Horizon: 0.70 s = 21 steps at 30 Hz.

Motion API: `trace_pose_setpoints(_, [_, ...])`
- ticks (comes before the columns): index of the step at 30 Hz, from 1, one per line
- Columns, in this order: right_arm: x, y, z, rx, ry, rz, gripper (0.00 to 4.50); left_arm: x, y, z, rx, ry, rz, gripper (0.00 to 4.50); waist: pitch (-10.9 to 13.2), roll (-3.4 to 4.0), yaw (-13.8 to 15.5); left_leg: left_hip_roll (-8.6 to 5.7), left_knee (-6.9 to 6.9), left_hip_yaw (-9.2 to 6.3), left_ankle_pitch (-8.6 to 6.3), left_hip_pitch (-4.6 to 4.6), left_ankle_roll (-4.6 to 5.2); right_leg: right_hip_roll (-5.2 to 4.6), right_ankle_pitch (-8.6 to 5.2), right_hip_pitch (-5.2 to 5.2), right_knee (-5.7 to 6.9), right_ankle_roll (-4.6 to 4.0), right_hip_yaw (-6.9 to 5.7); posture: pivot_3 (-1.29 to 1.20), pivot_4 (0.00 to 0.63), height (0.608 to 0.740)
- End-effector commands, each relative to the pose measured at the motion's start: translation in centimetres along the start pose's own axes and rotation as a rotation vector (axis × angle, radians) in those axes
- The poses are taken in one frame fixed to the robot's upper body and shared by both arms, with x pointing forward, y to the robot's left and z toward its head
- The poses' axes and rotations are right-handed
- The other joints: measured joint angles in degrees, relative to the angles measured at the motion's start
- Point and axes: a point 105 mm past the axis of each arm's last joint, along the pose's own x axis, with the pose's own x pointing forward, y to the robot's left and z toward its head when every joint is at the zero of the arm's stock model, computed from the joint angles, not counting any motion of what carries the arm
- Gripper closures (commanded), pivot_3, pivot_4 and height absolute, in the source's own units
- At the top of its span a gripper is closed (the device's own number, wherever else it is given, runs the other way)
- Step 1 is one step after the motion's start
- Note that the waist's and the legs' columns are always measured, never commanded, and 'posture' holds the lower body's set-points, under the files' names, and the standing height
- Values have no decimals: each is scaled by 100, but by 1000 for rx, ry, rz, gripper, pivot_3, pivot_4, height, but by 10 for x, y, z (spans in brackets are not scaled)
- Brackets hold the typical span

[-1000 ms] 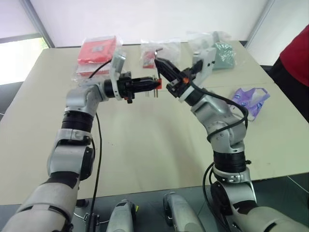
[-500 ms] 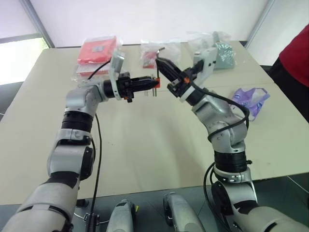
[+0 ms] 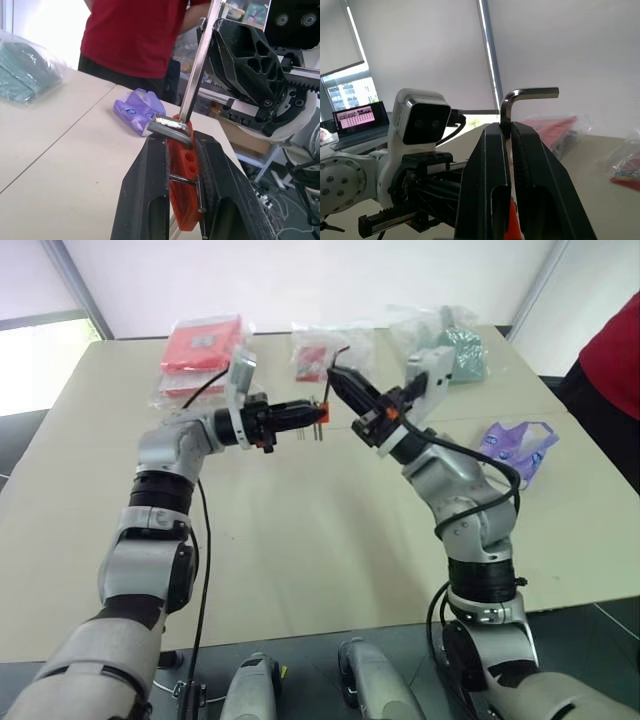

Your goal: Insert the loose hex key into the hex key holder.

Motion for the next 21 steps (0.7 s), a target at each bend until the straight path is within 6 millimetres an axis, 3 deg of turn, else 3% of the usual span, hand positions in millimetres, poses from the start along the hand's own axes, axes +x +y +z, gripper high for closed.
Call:
trace_pose_setpoints(1, [-1,12,5,-24,-13,55,4477,3,-5,29,91,-56,-22,4344,0,0,2,0,1,0,0,0,0,0,0,0,1,0,0,0,150,740])
trace_pose_setpoints(13, [4,11,2,-4,32,78,4477,6,-15,18,135,15,-72,4344,0,0,2,0,17,-1,0,-2,0,0,0,1,12,0,0,0,150,740])
trace_pose_setpoints(21, [4,8,4,-6,38,72,4477,4,-13,22,131,-9,-59,4344,0,0,3,0,17,-1,0,-2,0,0,0,1,12,0,0,0,150,740])
